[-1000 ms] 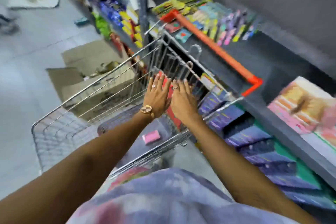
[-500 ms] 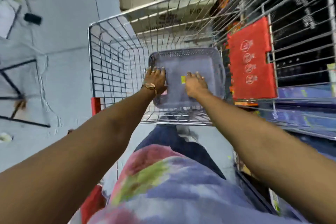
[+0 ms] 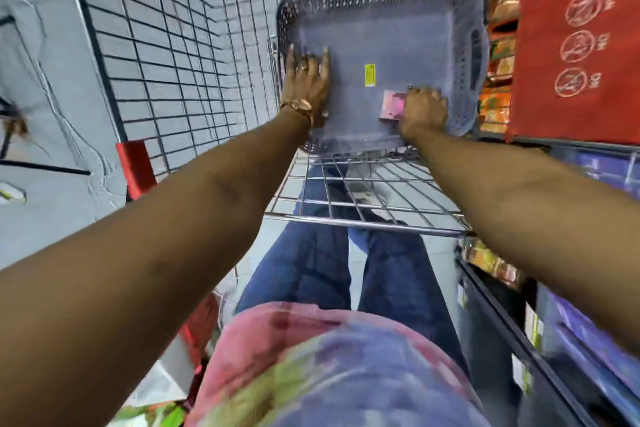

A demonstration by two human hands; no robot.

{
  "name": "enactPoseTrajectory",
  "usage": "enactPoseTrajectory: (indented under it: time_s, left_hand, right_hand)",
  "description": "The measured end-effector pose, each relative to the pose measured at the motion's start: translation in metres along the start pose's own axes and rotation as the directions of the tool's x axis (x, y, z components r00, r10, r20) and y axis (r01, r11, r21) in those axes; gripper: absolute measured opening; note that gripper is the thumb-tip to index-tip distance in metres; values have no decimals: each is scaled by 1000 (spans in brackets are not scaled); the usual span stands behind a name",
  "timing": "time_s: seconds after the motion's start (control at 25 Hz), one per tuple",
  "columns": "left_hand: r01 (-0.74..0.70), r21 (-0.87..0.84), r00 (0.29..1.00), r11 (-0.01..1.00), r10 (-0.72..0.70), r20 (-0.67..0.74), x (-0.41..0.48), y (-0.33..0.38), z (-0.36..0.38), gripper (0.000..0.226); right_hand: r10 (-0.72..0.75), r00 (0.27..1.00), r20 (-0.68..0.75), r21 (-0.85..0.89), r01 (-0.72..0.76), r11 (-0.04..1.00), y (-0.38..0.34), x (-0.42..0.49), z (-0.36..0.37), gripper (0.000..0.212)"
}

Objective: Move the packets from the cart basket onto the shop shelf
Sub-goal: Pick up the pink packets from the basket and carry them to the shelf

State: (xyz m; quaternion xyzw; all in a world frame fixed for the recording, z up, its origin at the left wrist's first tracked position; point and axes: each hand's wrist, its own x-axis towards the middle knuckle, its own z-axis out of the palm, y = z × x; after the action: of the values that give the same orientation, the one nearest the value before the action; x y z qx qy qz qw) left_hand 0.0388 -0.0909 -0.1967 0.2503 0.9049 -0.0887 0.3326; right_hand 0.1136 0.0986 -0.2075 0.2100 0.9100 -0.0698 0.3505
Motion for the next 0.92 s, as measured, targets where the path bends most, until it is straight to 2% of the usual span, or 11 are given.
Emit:
enactPoseTrajectory:
  time_s: [0.08, 0.12, 0.2, 0.24, 0.32, 0.4, 0.48, 0.56, 0.68, 0.8, 0.92]
  left_hand:
    - [-25, 9, 1000, 1000, 26, -8, 1, 4, -2, 121]
    - [-36, -8, 999, 999, 36, 0, -1, 6, -8, 125]
    - [-38, -109, 999, 993, 34, -36, -8, 9, -22, 121]
    - [-40, -181, 998, 983, 29, -61, -12, 12, -32, 114]
    - [-64, -327, 995, 943, 35, -93, -21, 21, -60, 100]
    - [-139, -415, 986, 899, 87, -141, -31, 35, -94, 98]
    - [-233, -445, 967, 865, 158, -201, -42, 51, -128, 102]
    - [-353, -441, 919, 825, 218, -327, -57, 72, -164, 101]
    - [-502, -389, 837, 772, 322, -442, -82, 106, -224, 103]
    - [-690, -336, 699, 641, 471, -538, -107, 144, -272, 111]
    - [-806, -257, 570, 533, 584, -578, -135, 188, -310, 98]
  right_hand:
    - [-72, 997, -14, -33, 71, 997, 6, 1, 1, 46]
    - [-78, 997, 27, -8, 78, 997, 8, 1, -6, 54]
    - [-15, 989, 146, 132, -5, 991, 8, -1, -23, 73]
    - [46, 975, 217, 233, -98, 968, 8, -5, -34, 77]
    - [143, 930, 338, 496, -306, 813, 7, -15, -62, 86]
    - [152, 927, 343, 776, -371, 510, 11, -33, -90, 88]
    - [142, 950, 278, 916, -307, 257, 15, -57, -119, 69]
    - [160, 970, 180, 978, -194, 72, 29, -90, -148, 33]
    - [224, 974, 39, 989, -4, -151, 63, -144, -188, 28]
    - [350, 932, -90, 929, 205, -309, 101, -198, -218, 18]
    - [483, 857, -178, 836, 391, -386, 132, -253, -236, 23]
